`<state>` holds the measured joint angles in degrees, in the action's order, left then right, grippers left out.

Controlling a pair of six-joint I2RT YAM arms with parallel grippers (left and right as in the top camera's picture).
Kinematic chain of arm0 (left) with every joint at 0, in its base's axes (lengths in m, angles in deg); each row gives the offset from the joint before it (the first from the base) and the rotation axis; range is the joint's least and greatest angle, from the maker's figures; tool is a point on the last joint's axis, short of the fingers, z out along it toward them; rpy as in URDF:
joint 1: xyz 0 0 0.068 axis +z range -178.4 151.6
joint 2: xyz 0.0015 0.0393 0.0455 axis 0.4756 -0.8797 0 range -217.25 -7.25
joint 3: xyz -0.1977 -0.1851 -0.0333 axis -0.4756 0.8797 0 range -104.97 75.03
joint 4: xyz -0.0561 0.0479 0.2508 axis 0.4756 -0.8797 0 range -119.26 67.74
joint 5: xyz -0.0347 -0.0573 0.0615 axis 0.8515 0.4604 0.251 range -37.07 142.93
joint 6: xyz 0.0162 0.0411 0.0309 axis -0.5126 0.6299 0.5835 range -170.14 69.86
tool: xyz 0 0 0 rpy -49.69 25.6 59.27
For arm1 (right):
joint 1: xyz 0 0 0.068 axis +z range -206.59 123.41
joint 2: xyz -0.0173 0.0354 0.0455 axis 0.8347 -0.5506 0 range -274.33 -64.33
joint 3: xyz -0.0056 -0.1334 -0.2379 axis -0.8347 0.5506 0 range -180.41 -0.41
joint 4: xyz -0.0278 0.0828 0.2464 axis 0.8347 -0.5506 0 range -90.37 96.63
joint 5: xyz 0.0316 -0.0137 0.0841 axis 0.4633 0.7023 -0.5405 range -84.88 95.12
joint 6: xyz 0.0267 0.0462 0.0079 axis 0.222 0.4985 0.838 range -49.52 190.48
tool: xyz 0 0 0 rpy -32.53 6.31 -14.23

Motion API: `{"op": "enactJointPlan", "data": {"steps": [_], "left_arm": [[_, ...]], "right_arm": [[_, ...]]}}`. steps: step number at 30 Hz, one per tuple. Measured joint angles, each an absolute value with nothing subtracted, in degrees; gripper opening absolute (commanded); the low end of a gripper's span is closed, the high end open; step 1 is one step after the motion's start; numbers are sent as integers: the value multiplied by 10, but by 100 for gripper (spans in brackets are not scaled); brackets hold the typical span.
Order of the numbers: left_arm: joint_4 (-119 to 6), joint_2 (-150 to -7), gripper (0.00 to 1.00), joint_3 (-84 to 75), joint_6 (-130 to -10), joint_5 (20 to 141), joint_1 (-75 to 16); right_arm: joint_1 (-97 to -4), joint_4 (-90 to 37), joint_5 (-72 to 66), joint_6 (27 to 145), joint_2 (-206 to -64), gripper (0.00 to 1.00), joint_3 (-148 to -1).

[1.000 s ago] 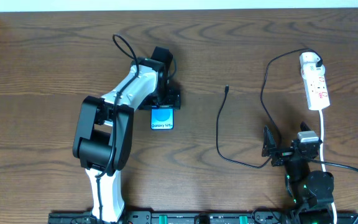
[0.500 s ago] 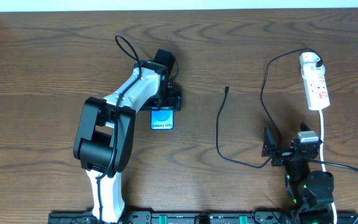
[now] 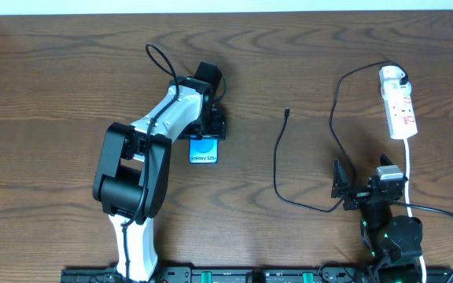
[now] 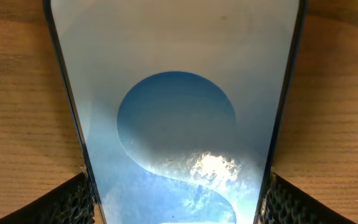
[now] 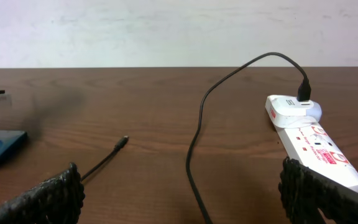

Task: Plug charger to phone and switch on socket
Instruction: 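Close the left gripper on the smartphone's top edge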

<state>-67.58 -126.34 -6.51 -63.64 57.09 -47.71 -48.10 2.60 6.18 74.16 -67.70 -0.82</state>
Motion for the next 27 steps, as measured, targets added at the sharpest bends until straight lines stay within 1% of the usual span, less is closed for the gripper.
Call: {"op": "enactJointPlan", "data": {"steps": [16,27], "left_arm": [[-676,-1263,75,-65,-620,570,-475],[-672,-1262,75,-65,-617,580,-453]], "right_arm": [[-481,26,62,742,-677,99,-8],[-481,26,62,742,-677,99,-8]]}}
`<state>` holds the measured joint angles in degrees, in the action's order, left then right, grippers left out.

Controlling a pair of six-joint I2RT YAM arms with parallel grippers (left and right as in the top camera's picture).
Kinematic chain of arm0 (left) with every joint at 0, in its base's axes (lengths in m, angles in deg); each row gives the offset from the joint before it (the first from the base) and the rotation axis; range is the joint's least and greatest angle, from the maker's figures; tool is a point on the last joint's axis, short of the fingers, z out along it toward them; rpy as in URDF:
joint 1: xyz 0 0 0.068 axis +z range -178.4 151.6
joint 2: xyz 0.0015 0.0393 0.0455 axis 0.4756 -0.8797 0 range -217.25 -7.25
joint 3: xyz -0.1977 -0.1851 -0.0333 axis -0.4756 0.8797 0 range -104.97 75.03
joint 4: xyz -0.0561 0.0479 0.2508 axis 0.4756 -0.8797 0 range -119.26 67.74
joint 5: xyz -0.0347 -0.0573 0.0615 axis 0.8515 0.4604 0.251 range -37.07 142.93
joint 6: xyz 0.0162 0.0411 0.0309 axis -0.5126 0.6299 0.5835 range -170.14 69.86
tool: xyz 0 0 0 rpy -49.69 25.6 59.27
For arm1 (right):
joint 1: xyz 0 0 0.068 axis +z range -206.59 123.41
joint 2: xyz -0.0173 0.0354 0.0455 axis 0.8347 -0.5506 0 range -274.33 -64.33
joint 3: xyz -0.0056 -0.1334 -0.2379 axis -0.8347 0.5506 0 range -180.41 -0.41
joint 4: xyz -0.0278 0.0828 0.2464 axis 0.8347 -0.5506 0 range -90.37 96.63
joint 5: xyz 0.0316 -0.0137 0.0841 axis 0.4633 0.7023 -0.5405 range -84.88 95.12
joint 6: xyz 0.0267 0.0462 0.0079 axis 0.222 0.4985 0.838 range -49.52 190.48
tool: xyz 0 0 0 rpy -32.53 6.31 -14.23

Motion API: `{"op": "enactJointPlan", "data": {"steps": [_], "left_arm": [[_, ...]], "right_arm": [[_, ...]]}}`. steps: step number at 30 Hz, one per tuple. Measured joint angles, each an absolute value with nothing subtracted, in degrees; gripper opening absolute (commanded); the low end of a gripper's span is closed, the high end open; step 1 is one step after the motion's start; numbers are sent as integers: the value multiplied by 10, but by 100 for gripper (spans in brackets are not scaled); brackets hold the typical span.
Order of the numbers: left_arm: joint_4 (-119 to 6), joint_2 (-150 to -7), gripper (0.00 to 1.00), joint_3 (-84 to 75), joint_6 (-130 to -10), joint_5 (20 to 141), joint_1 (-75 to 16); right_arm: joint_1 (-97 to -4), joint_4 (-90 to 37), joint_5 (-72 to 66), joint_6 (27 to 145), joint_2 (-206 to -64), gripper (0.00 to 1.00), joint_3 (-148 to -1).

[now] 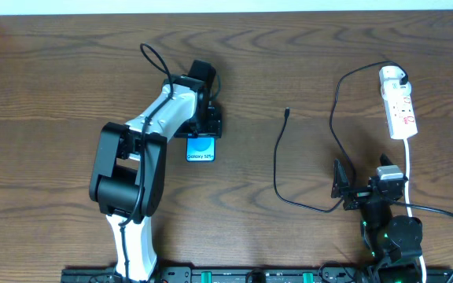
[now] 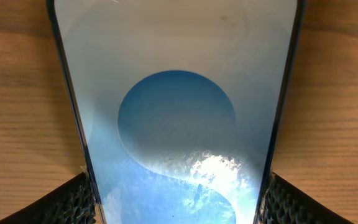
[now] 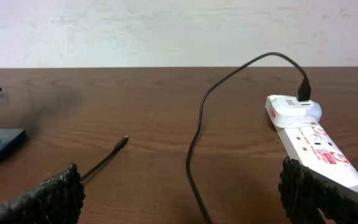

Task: Plug charger to phone and switch on socket
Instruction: 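Close the left gripper on the smartphone's top edge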

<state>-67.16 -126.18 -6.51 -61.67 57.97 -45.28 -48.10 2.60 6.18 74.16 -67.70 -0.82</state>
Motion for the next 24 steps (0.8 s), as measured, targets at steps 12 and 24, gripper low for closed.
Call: {"op": "enactJointPlan", "data": {"steps": [12,24], "left_arm": [[-674,-1262,75,-65,-606,579,-426],[-671,-1262,76,-65,-611,579,-426]], "right_arm": [[-481,26,62,742,-677,99,-8],[-481,26,62,742,-677,99,-8]]}}
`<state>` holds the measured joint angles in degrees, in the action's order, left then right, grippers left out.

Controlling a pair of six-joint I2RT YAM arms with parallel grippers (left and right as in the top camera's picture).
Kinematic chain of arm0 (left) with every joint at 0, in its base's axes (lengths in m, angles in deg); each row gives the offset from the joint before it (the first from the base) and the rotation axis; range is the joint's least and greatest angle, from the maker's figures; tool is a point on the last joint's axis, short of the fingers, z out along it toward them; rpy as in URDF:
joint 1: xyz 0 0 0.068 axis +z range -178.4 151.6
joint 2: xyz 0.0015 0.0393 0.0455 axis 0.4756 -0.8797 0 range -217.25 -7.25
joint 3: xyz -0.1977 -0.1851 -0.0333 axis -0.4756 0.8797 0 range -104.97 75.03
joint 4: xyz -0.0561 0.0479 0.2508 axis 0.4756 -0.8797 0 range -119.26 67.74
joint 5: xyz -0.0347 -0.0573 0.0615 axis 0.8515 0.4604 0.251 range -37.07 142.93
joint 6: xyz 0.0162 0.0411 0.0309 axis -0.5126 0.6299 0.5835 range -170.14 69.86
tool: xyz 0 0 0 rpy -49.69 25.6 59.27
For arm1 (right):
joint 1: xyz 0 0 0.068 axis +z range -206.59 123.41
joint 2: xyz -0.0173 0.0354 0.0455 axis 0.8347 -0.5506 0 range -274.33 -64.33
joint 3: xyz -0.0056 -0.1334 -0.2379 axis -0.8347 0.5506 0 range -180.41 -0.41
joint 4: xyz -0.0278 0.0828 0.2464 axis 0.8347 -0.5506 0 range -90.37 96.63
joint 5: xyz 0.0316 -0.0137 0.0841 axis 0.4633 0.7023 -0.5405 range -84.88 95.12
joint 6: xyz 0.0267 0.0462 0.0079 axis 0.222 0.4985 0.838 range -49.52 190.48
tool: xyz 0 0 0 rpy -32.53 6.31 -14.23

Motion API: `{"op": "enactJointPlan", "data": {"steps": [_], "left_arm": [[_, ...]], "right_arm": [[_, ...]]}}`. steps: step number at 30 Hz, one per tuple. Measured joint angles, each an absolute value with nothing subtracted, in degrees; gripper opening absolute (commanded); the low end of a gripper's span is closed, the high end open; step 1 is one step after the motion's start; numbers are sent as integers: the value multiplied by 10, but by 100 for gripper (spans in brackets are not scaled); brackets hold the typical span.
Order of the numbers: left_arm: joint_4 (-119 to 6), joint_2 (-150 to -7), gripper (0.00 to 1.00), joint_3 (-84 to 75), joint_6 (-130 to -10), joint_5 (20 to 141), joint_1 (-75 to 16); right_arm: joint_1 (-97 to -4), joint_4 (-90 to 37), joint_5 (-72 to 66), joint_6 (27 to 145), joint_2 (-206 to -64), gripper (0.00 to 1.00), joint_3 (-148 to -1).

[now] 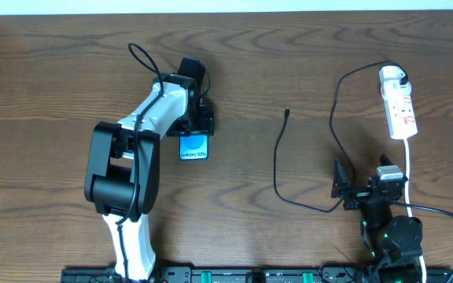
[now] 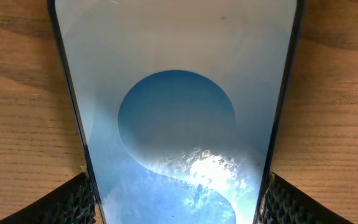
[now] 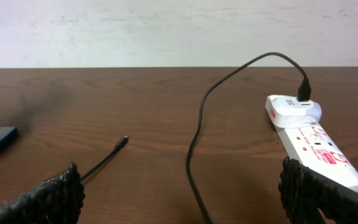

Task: Plug charger to phone and switch on socket
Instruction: 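Close the left gripper on the smartphone's top edge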

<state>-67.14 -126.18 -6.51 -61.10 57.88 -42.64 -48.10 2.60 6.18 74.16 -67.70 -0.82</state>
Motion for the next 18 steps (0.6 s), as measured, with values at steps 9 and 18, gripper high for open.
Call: {"op": "enactJointPlan", "data": {"steps": [9,18], "left_arm": [[-650,-1262,76,-64,-620,568,-424],[-610,-1262,77,-63,-619,562,-420]], "right_arm": [[-481,26,62,742,-677,99,-8],[-481,26,62,742,-677,99,-8]]}}
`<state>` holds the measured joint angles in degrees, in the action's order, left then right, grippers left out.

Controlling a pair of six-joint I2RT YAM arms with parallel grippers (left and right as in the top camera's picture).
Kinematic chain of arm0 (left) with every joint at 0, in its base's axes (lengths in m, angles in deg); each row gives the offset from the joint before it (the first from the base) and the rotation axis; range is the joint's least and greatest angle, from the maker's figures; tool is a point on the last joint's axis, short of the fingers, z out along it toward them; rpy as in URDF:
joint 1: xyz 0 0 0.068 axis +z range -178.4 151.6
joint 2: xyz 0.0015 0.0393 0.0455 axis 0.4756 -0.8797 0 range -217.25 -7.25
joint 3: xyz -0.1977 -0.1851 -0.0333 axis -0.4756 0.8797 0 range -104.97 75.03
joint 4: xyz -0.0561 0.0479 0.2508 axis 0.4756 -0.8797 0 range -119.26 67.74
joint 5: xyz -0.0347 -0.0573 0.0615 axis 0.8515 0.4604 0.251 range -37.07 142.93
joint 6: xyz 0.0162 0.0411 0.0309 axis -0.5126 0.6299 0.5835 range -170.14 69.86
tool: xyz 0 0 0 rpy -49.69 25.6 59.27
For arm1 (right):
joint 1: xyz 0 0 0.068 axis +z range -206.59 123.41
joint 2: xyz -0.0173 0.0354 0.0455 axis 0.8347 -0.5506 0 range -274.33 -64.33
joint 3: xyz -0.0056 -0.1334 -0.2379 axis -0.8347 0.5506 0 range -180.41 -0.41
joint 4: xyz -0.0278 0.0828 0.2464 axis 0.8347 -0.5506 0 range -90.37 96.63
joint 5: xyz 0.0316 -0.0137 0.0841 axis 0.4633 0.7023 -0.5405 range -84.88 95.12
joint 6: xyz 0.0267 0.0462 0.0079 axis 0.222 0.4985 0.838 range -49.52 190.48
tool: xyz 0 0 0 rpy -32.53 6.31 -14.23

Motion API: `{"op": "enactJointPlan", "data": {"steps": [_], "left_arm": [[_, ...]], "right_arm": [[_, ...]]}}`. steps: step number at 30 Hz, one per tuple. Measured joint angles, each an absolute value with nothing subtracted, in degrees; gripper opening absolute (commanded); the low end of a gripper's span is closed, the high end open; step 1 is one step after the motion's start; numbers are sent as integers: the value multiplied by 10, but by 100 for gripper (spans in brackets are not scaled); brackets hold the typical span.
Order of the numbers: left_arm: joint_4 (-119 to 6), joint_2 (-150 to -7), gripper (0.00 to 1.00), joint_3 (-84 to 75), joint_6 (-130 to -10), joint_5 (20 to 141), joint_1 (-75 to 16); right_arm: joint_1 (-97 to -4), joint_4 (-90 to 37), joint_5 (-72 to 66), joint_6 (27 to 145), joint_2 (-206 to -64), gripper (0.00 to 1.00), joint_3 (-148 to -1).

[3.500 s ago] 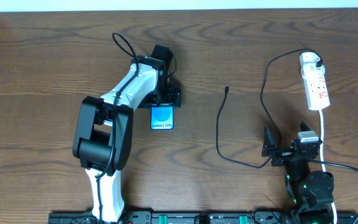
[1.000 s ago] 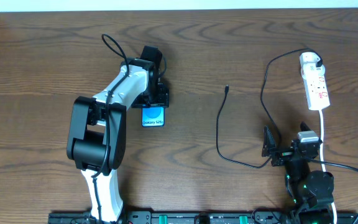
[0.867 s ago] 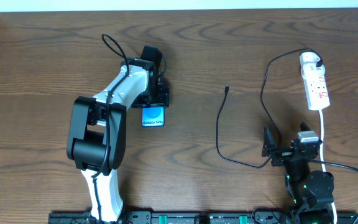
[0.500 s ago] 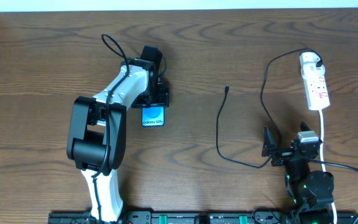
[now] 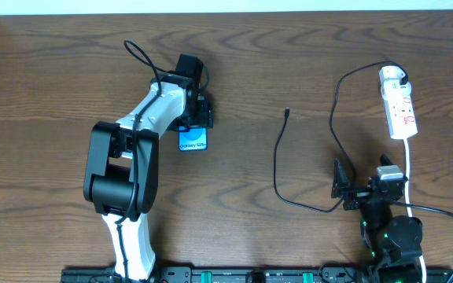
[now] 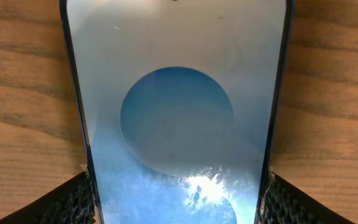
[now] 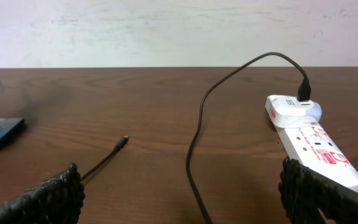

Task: Plug charger to phone and switch on socket
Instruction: 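Close the left gripper on the smartphone's top edge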

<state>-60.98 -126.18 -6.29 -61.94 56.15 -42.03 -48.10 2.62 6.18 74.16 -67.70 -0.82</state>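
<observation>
The phone (image 5: 193,141), its blue screen up, lies flat at table level left of centre; it fills the left wrist view (image 6: 176,93). My left gripper (image 5: 193,119) (image 6: 176,202) is shut on its two long edges. The black charger cable (image 5: 276,169) (image 7: 194,143) loops over the table, and its free plug tip (image 5: 287,112) (image 7: 124,140) lies bare to the right of the phone. The other end of the cable goes into the adapter (image 5: 392,75) (image 7: 294,107) on the white socket strip (image 5: 402,110) (image 7: 319,152). My right gripper (image 5: 368,193) (image 7: 185,193) stands open, low at the front right, with nothing between its fingers.
The socket strip's own white lead (image 5: 411,177) runs down past the right arm to the front edge. A pale wall (image 7: 179,31) stands behind the table's far edge.
My left gripper and the phone have moved a little toward the table's far side, and the phone stands straighter. Its far edge now shows in the left wrist view. The right arm has not moved.
My left gripper was shut on the phone near the table's middle-left at the oldest moment. At each later moment the phone sat a little further left, and now also further back. Cable, strip and right arm stayed where they were.
</observation>
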Motion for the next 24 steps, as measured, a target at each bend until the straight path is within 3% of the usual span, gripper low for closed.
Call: {"op": "enactJointPlan", "data": {"steps": [7,8,10,24], "left_arm": [[-605,-1262,77,-60,-619,560,-420],[-602,-1262,84,-59,-619,559,-420],[-590,-1260,86,-54,-619,557,-420],[-567,-1254,88,-43,-619,555,-420]], "right_arm": [[-481,26,62,742,-677,99,-8],[-481,26,62,742,-677,99,-8],[-481,26,62,742,-677,99,-8],[-481,26,62,742,-677,99,-8]]}}
